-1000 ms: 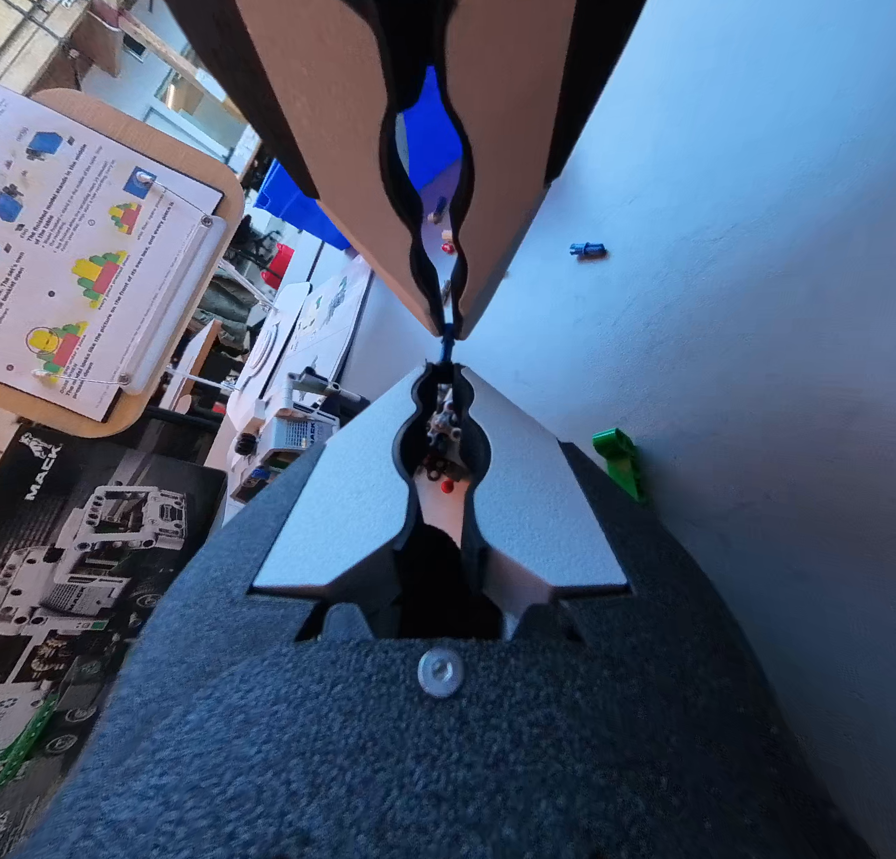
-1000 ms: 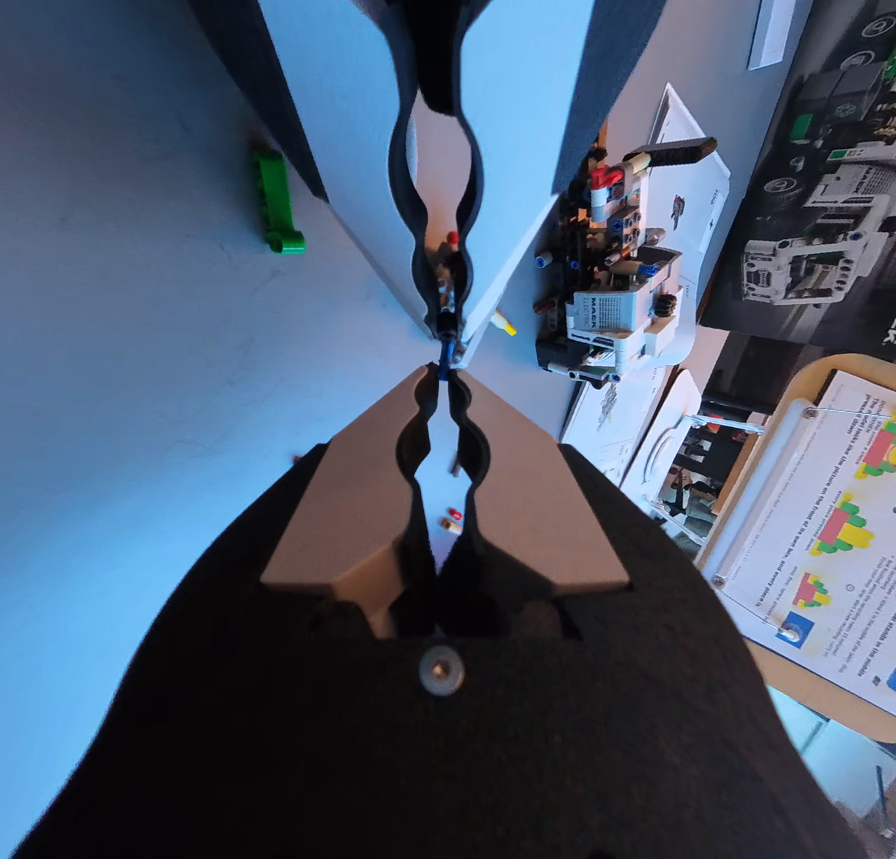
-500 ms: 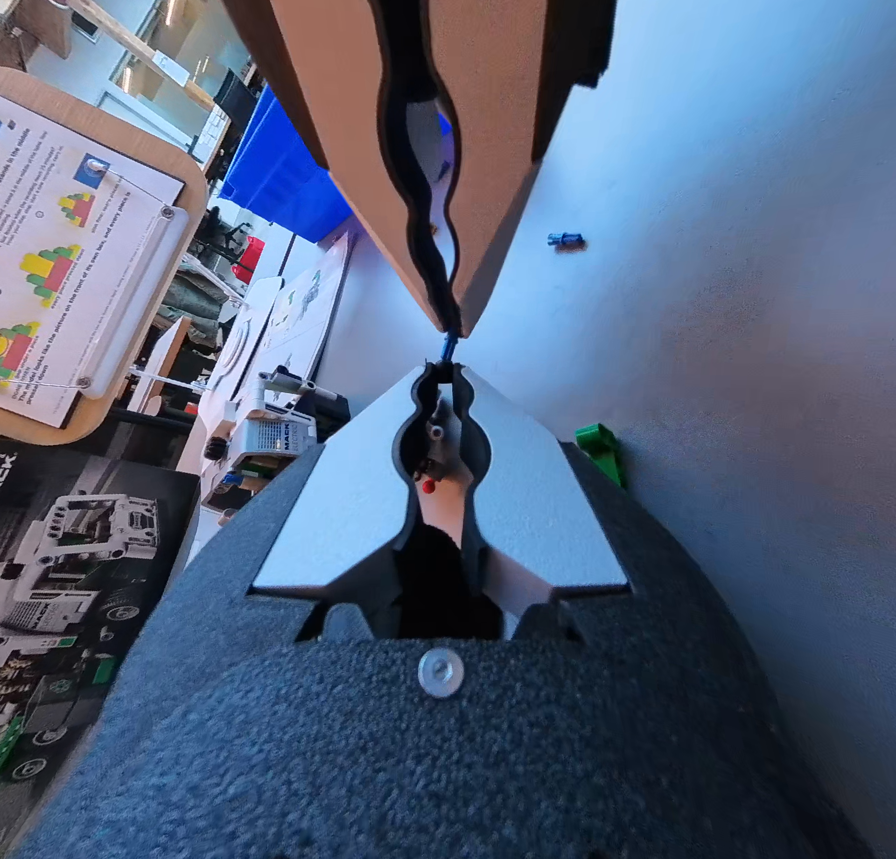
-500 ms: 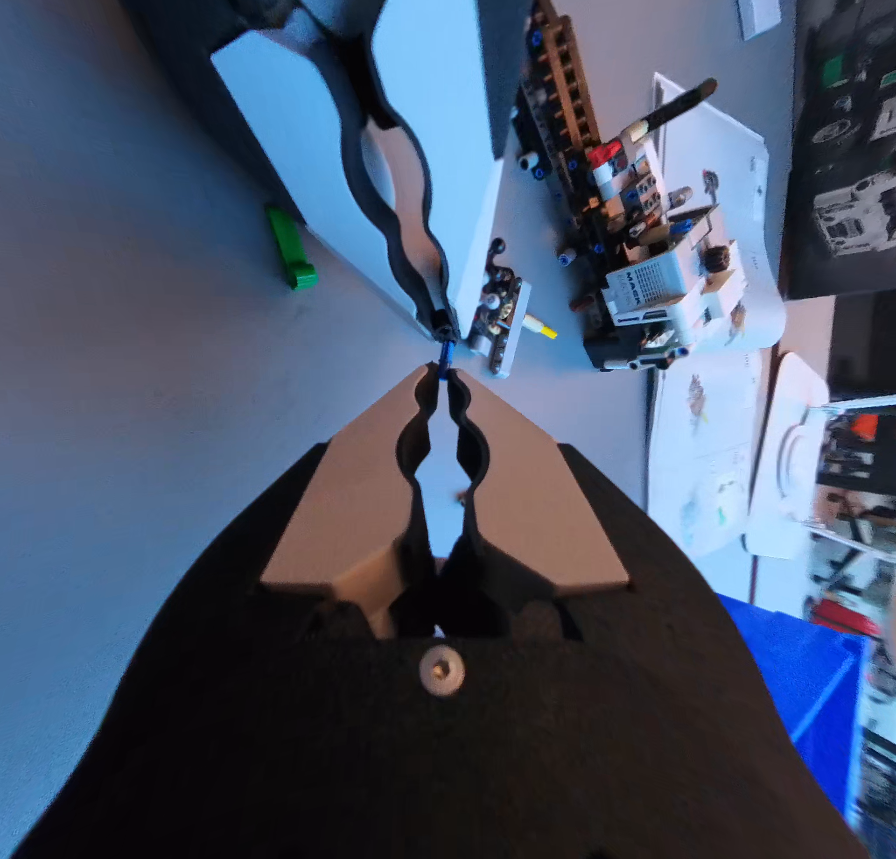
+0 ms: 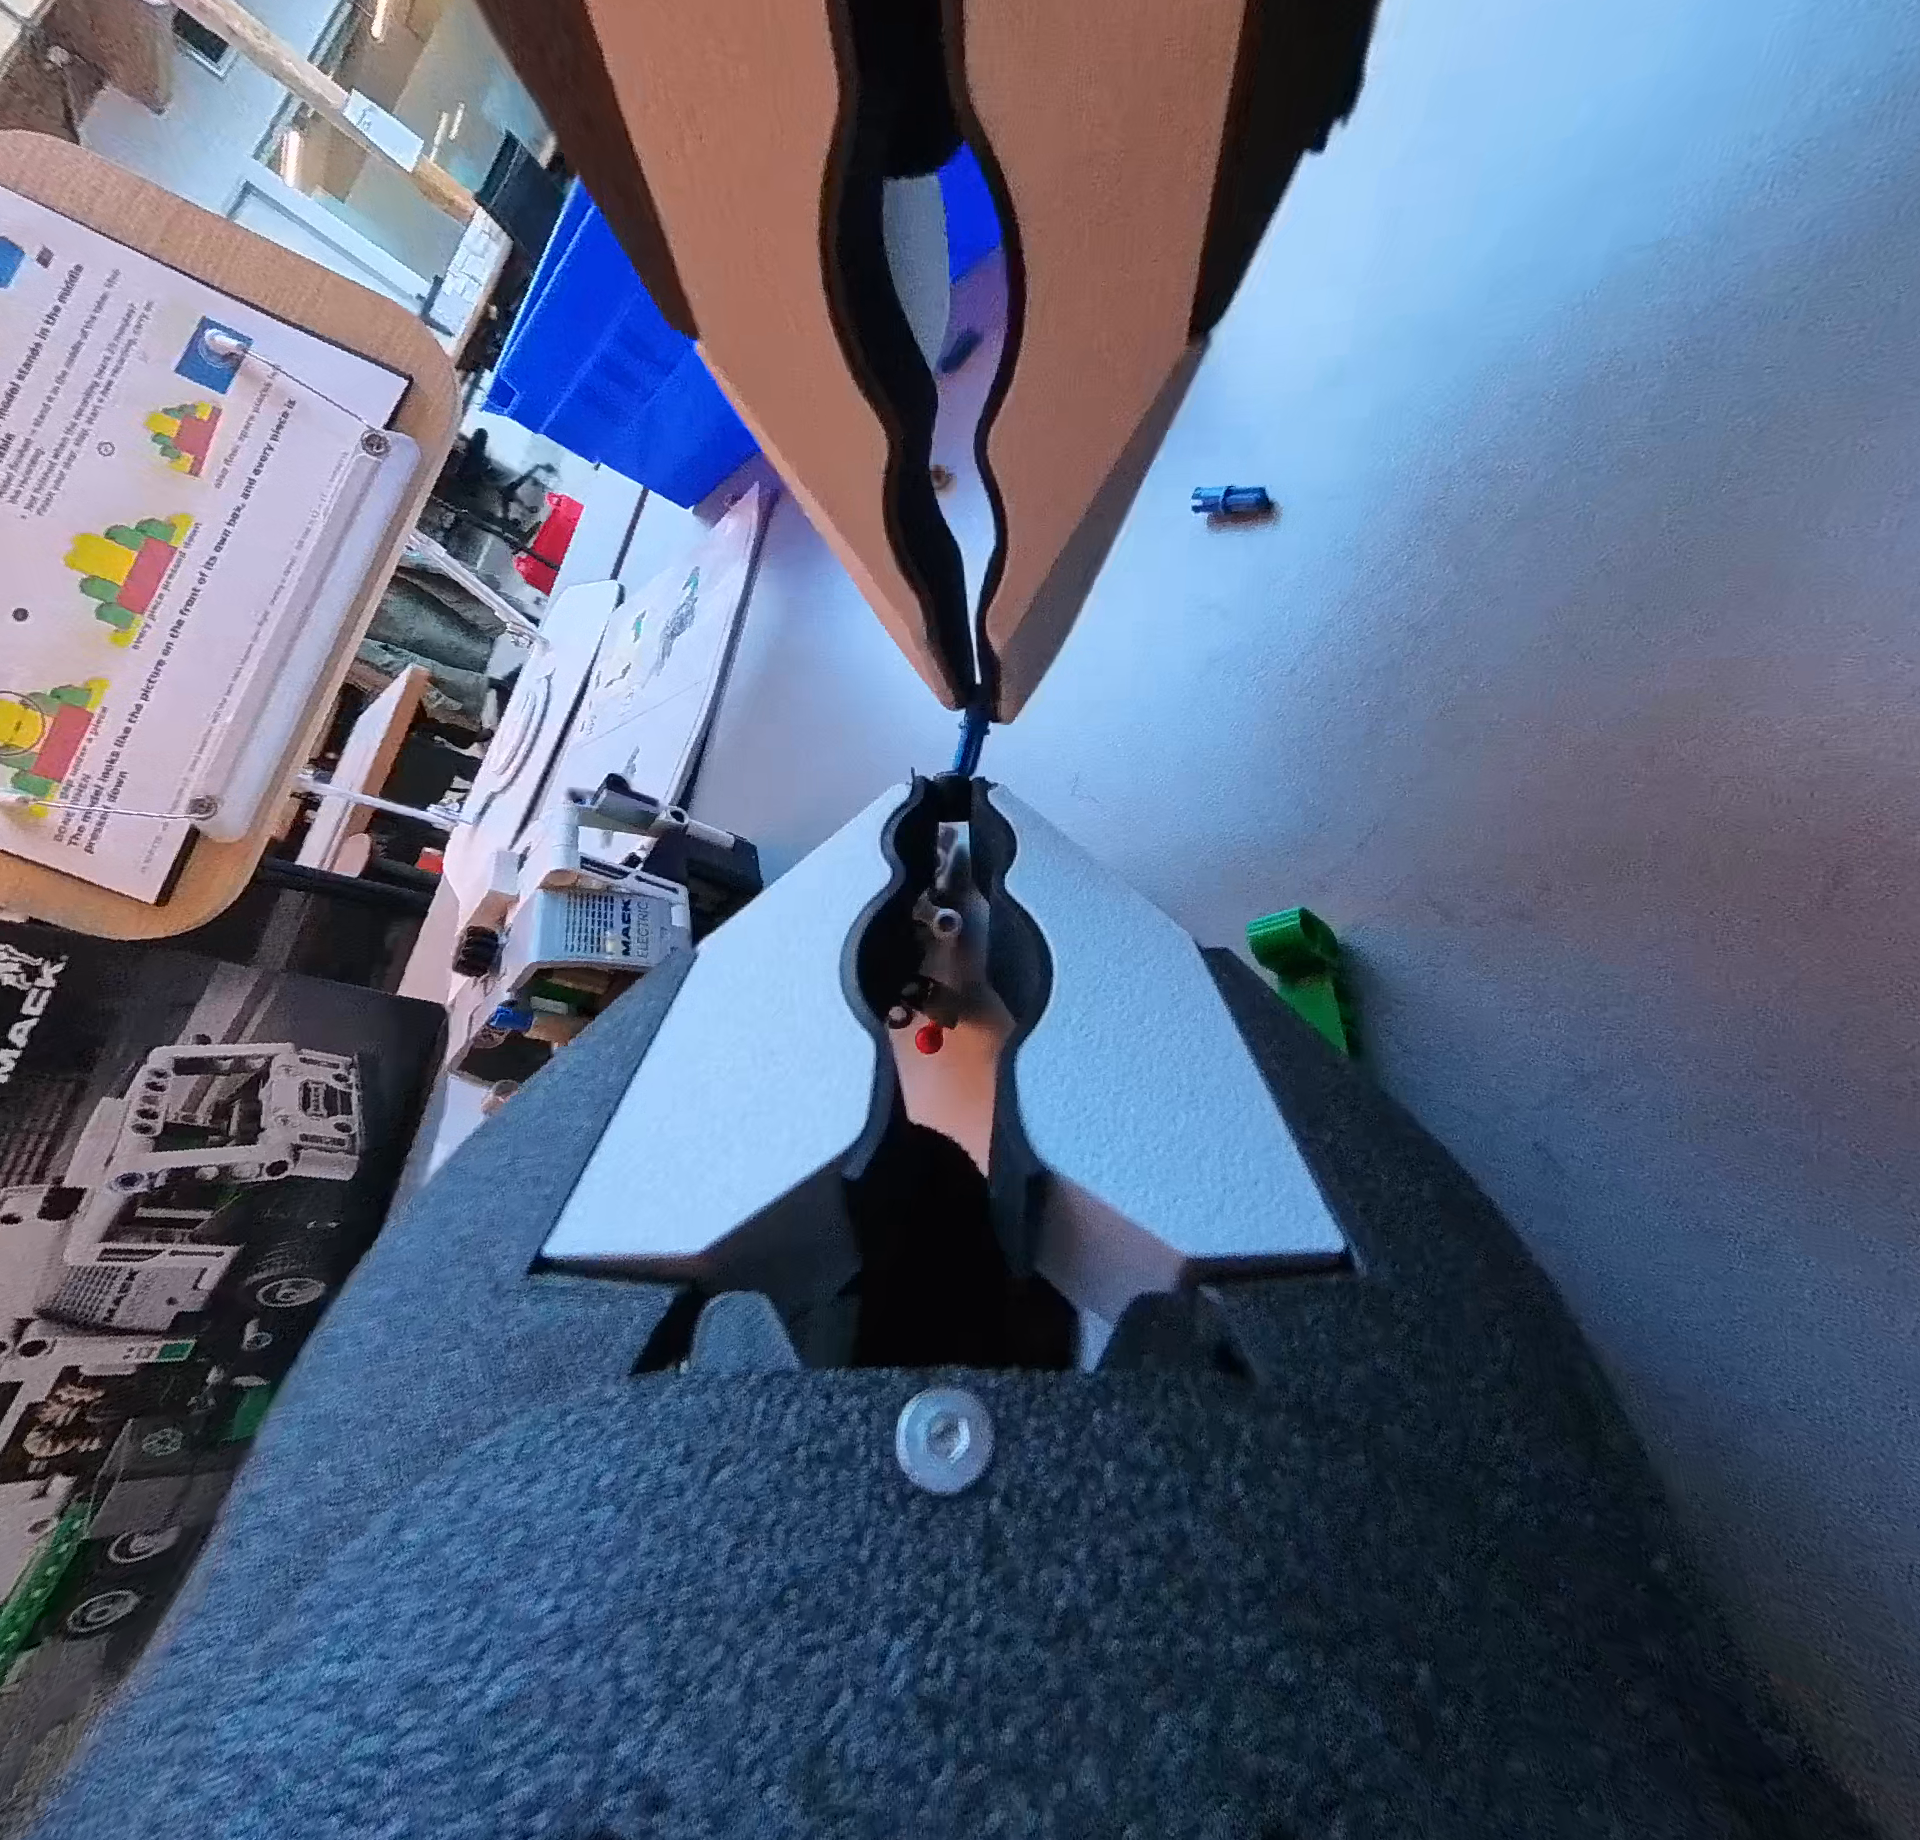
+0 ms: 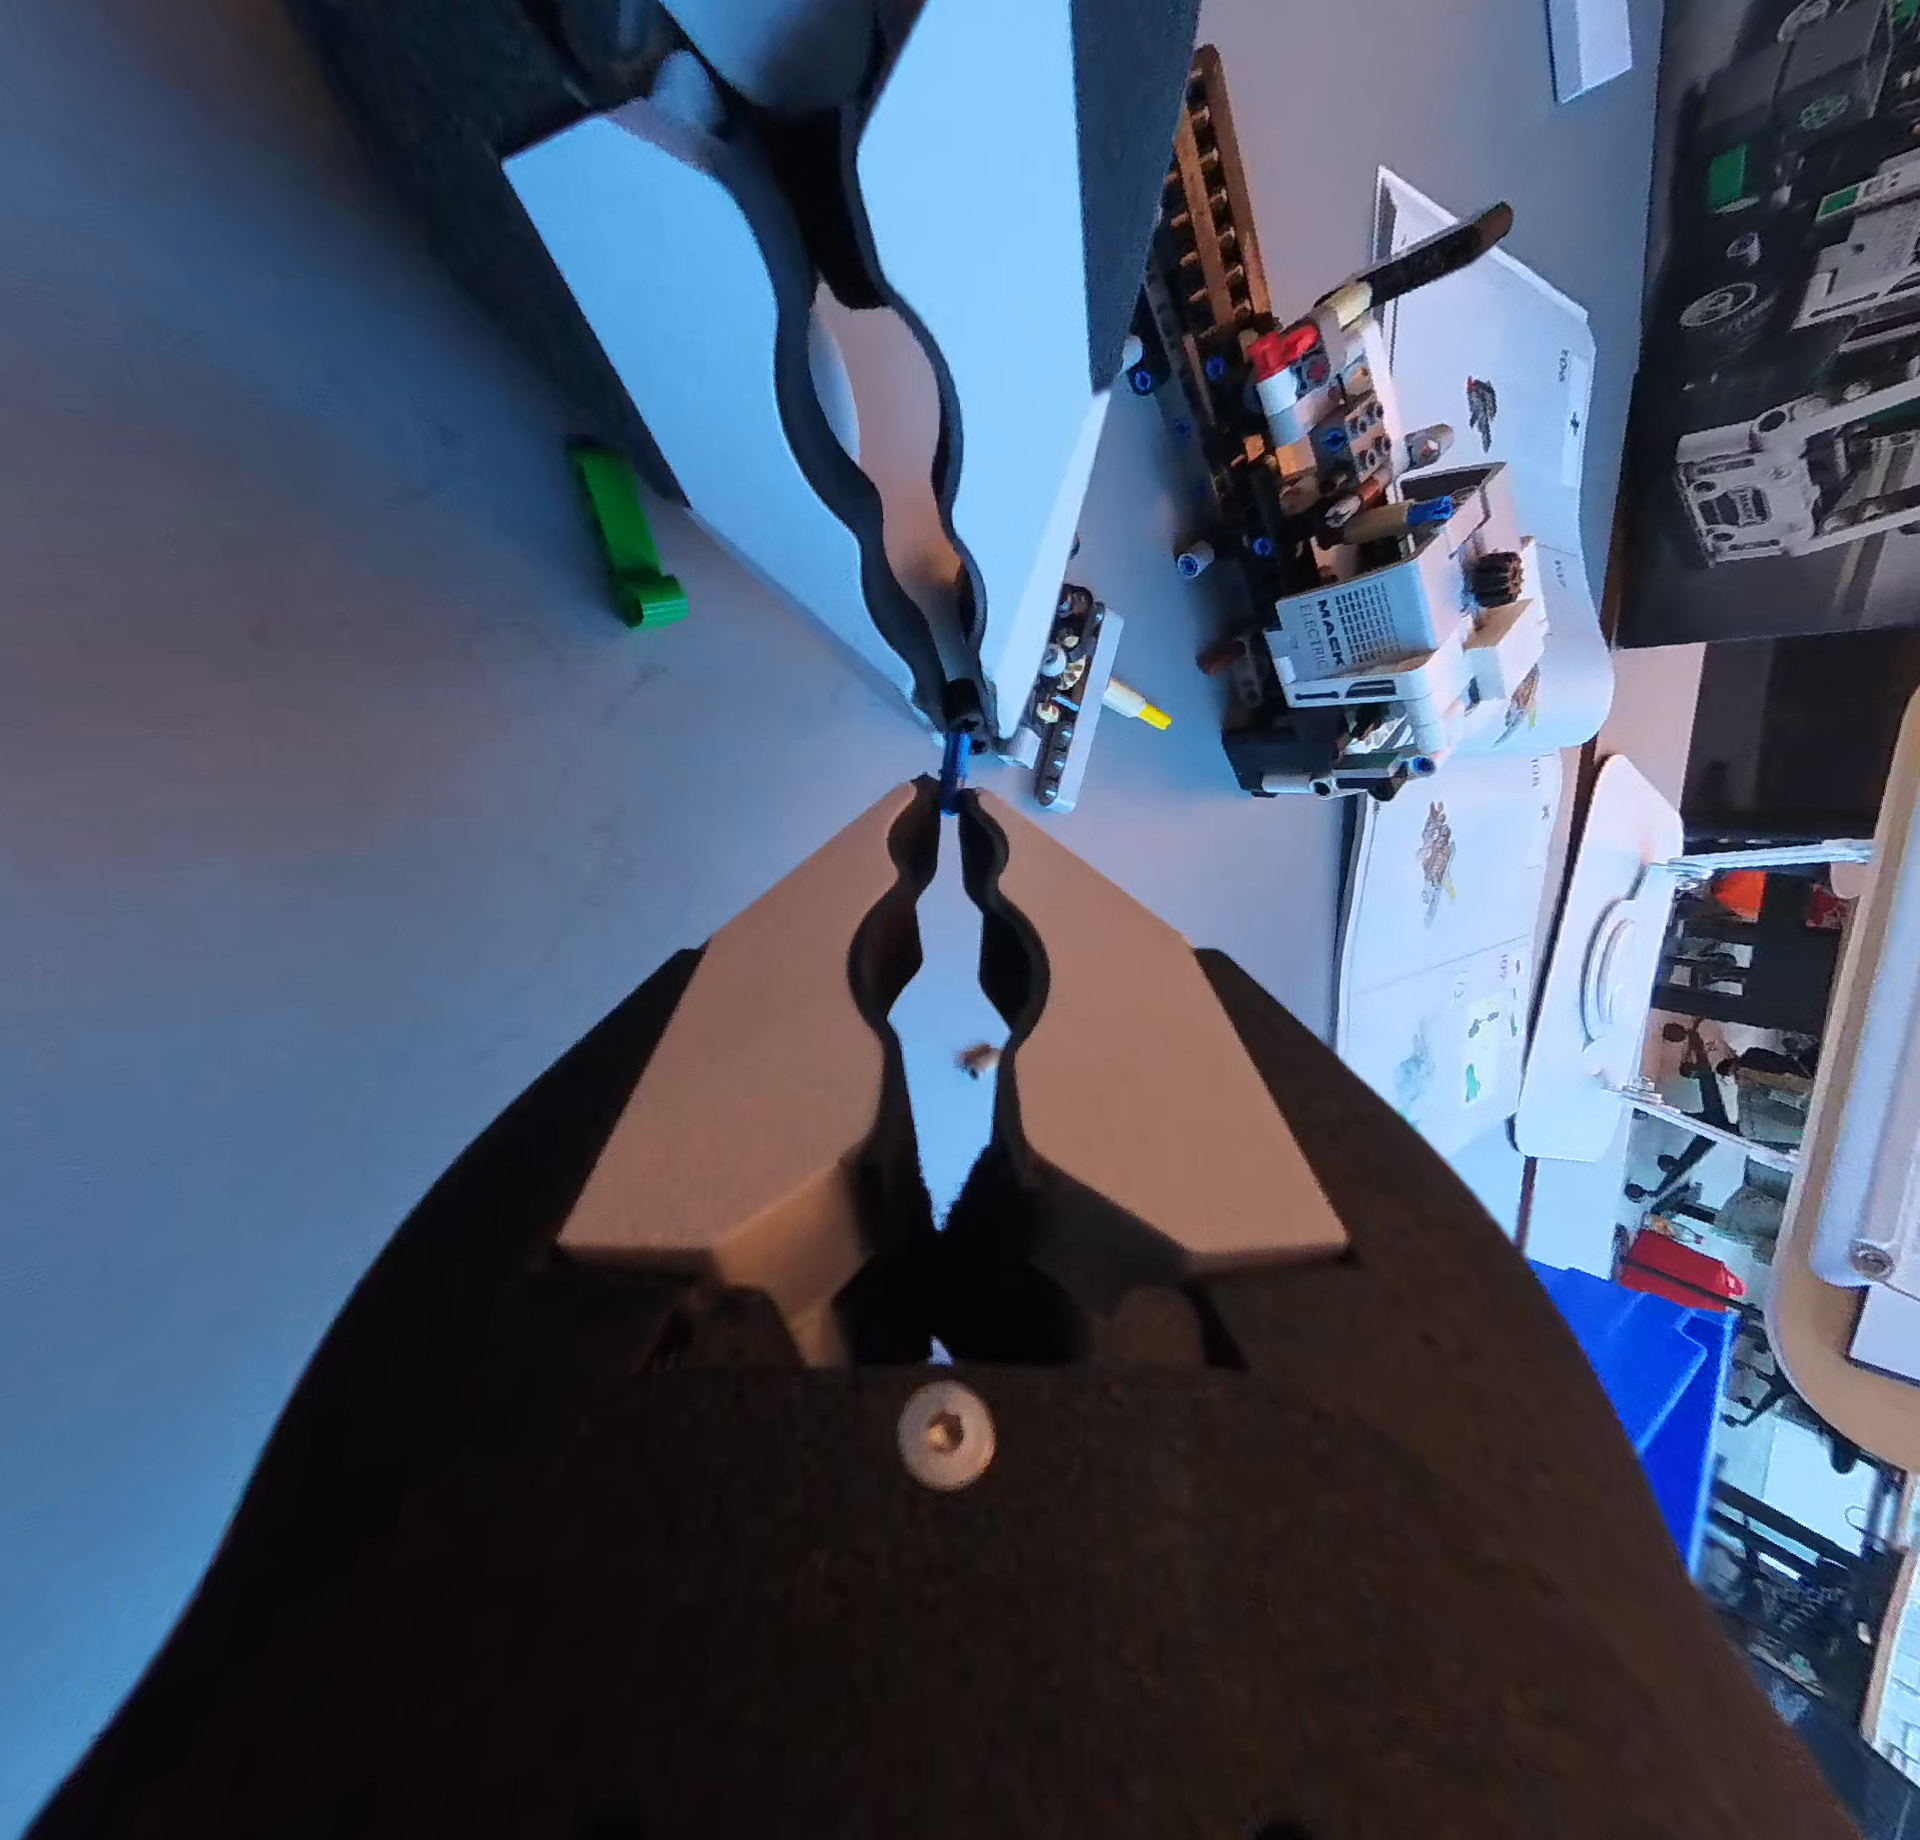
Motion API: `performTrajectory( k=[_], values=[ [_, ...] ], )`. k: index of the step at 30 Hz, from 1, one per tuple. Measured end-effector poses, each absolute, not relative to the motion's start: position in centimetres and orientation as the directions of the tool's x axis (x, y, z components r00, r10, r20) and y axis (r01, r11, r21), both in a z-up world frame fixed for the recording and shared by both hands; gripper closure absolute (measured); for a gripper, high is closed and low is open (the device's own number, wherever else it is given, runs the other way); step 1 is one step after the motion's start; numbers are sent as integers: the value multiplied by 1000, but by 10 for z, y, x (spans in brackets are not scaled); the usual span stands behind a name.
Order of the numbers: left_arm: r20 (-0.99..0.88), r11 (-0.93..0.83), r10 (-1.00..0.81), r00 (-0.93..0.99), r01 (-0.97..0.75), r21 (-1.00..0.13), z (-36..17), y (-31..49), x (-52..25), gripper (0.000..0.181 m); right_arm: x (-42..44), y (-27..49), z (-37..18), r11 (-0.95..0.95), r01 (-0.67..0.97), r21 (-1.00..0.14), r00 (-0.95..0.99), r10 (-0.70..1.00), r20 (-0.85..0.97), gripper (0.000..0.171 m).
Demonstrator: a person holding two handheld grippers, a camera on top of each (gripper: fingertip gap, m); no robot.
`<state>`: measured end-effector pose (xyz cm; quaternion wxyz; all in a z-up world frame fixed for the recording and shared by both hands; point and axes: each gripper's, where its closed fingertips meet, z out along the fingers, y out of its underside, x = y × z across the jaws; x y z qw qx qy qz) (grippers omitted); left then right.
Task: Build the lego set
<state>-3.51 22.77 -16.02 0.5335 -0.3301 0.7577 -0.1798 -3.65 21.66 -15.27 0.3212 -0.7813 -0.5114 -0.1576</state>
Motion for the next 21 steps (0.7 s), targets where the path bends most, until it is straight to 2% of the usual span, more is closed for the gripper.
performTrajectory(
  k=[5,21],
  values=[
    [-729,746,-655,-199,-322,-583,-162,230,-34,178,-36,218,-154,-260,919,-297,391,703,593,168],
    [-784,786,-594,-180,-336,-518,-163,232,-34,178,-35,219,-155,-255,926,-279,375,712,594,168]
  ],
)
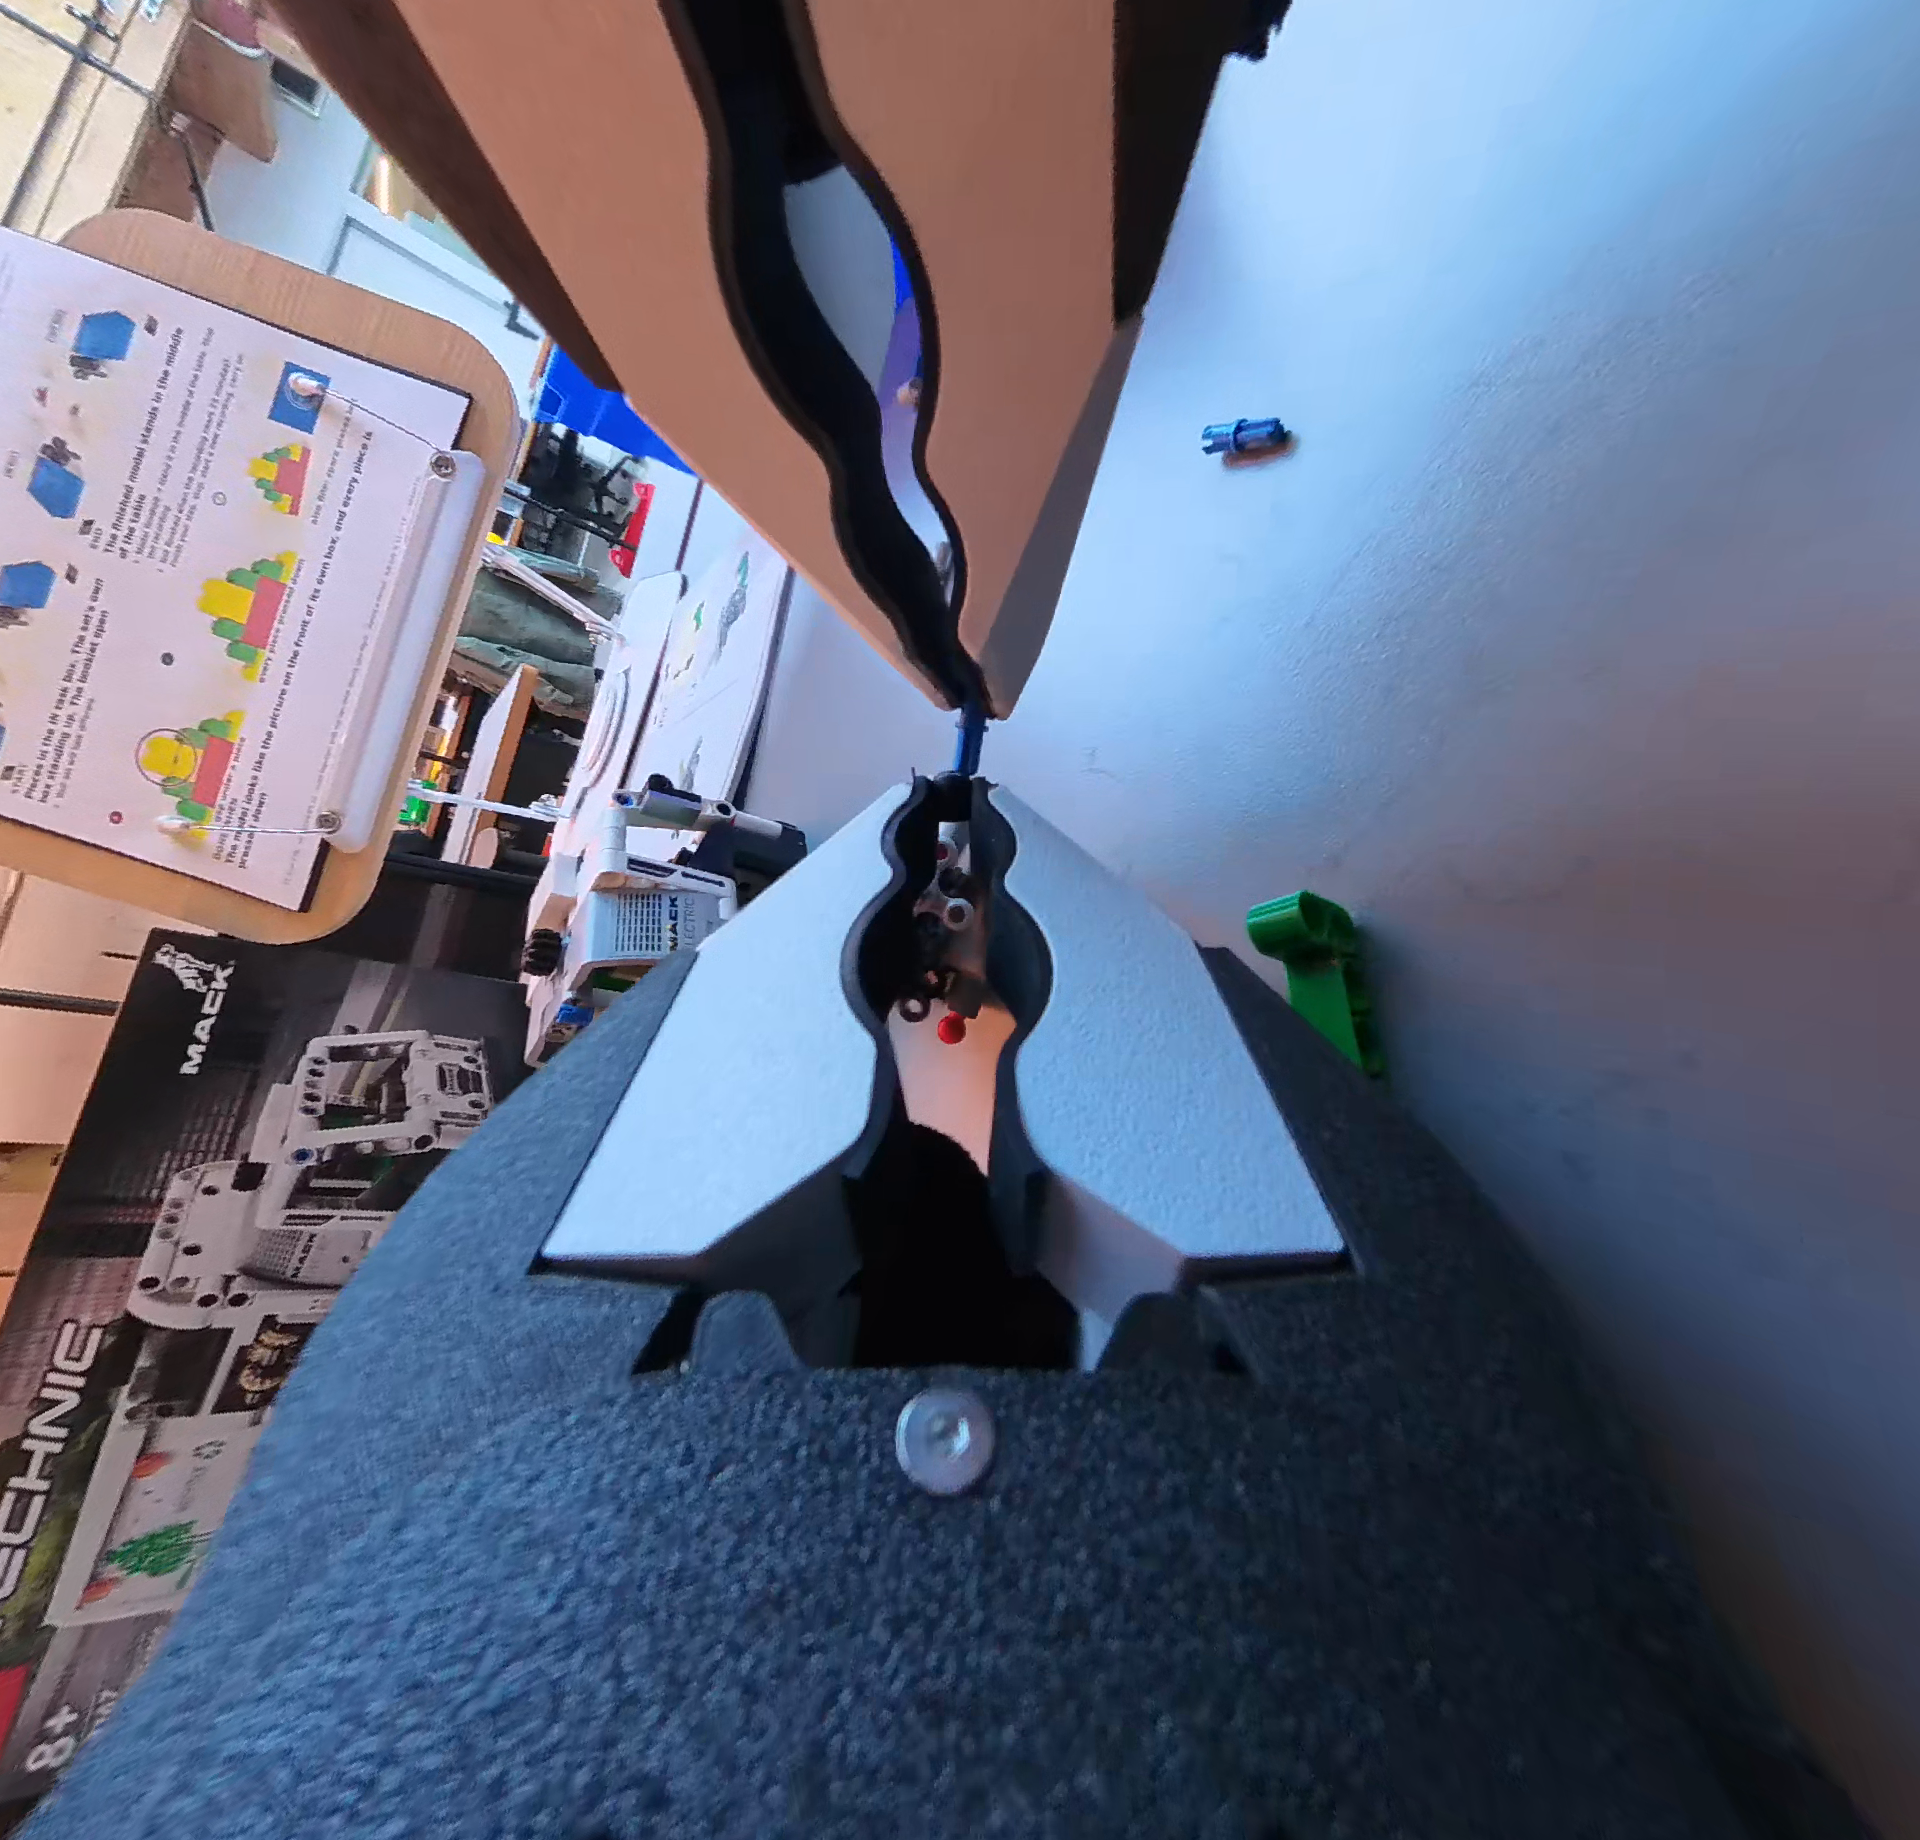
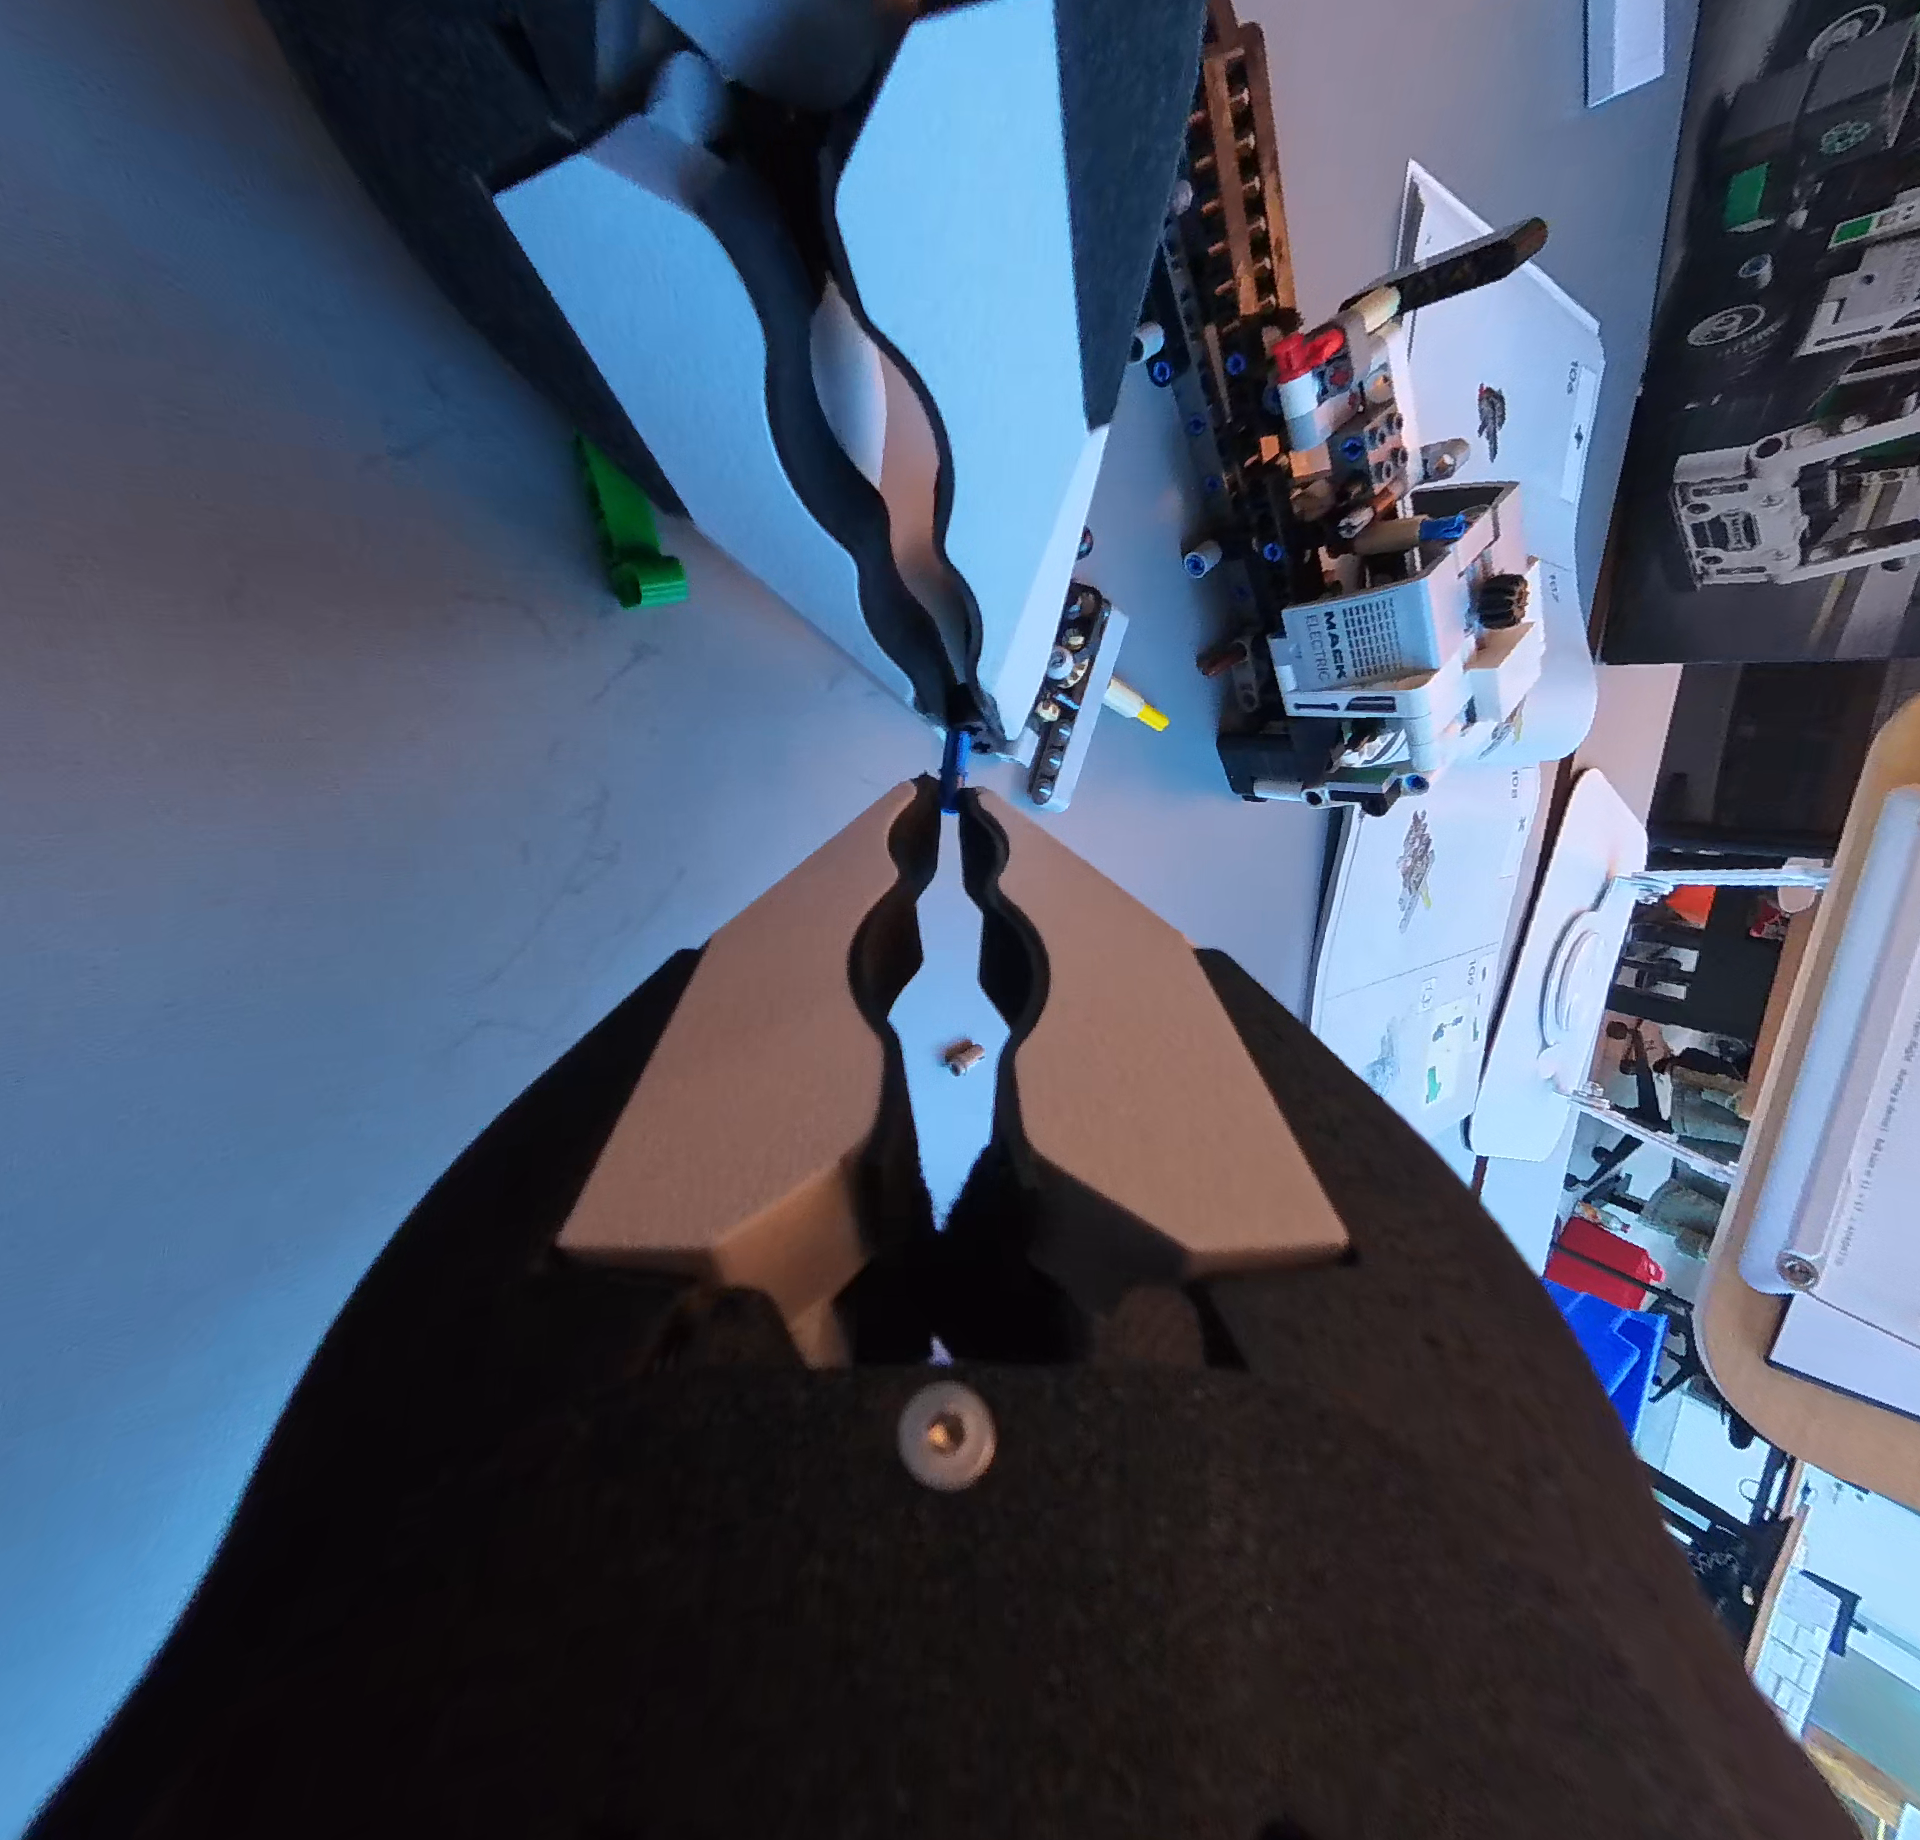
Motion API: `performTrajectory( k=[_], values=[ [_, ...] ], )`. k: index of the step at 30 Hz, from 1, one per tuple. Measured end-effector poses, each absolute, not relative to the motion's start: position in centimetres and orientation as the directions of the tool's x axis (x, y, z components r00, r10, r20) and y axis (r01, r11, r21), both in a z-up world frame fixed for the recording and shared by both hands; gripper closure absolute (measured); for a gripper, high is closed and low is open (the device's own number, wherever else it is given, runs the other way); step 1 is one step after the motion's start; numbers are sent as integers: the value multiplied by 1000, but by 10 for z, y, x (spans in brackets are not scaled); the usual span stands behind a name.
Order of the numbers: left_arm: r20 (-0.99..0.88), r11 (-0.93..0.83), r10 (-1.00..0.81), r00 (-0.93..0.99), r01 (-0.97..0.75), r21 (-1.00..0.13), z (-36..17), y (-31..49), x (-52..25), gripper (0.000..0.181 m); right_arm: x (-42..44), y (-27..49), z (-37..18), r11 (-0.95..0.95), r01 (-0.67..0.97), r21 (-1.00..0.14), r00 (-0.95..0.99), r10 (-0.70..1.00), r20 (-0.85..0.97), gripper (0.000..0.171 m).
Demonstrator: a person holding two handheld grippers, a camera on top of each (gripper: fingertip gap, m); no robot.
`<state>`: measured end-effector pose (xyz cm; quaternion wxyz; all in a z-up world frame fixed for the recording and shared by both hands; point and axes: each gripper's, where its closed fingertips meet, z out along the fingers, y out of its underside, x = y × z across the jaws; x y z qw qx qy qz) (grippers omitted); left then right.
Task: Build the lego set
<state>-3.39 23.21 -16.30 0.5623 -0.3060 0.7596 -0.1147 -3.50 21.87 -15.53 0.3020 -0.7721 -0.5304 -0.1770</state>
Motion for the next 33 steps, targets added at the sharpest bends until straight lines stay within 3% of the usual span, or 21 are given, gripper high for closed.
performTrajectory(
  k=[24,29,33],
  values=[
    [-797,795,-578,-176,-343,-500,-163,232,-35,178,-37,222,-151,-247,940,-236,340,741,580,169],
    [-810,803,-562,-167,-345,-486,-162,232,-36,178,-36,224,-154,-288,905,-311,418,732,538,168],
    [-821,811,-547,-164,-344,-472,-162,232,-36,178,-38,221,-155,-382,801,-461,568,728,383,169]
  ],
)
